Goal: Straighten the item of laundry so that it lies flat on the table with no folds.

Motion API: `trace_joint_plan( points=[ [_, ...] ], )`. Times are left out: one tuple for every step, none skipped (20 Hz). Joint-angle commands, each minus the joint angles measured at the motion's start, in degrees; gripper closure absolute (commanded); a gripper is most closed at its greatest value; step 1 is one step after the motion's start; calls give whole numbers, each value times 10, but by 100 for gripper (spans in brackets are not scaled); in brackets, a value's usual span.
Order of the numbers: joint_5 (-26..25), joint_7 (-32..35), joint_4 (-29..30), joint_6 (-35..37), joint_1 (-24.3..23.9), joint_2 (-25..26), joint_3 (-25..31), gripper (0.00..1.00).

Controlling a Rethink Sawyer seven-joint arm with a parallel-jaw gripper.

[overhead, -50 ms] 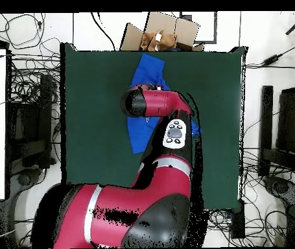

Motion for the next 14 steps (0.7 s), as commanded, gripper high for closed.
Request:
trace_joint_plan(
  points=[
    [-30,68,53,-40,9,30,30,0],
    [-29,68,53,-40,10,30,29,0],
    [-29,71,56,-44,10,29,28,0],
    [-28,71,57,-45,10,30,27,0],
    [-28,73,58,-51,10,32,26,0],
    [-28,73,58,-52,11,33,25,0],
    [-27,76,58,-56,13,35,22,0],
    [-26,76,58,-56,14,35,22,0],
    [-25,79,60,-58,15,35,21,0],
    [-25,79,60,-58,15,35,20,0],
    [-24,80,63,-58,15,33,21,0],
    [-25,79,63,-58,15,33,20,0],
    [-26,79,67,-60,13,30,21,0],
    [-26,79,70,-62,12,29,23,0]
  ],
)
